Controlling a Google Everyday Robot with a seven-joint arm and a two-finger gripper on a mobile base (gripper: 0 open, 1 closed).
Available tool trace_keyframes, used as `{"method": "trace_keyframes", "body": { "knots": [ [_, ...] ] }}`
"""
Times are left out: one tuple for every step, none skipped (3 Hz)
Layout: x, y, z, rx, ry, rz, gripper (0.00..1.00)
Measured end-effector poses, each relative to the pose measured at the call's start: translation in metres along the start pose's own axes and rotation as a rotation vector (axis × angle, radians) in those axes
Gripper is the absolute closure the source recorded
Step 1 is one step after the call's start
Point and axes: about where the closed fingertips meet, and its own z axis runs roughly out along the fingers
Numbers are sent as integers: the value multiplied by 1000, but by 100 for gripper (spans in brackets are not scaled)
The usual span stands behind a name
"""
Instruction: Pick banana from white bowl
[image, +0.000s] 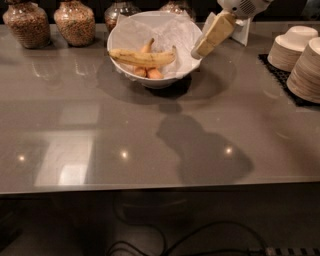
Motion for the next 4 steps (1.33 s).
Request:
{"method": "trace_keyframes", "body": {
  "knots": [
    [-3, -13, 34, -8, -20, -70, 0],
    [-1, -26, 71, -21, -40, -126, 0],
    [1, -33, 103, -44, -55, -157, 16],
    [3, -32, 132, -78, -67, -169, 37]
  ]
}}
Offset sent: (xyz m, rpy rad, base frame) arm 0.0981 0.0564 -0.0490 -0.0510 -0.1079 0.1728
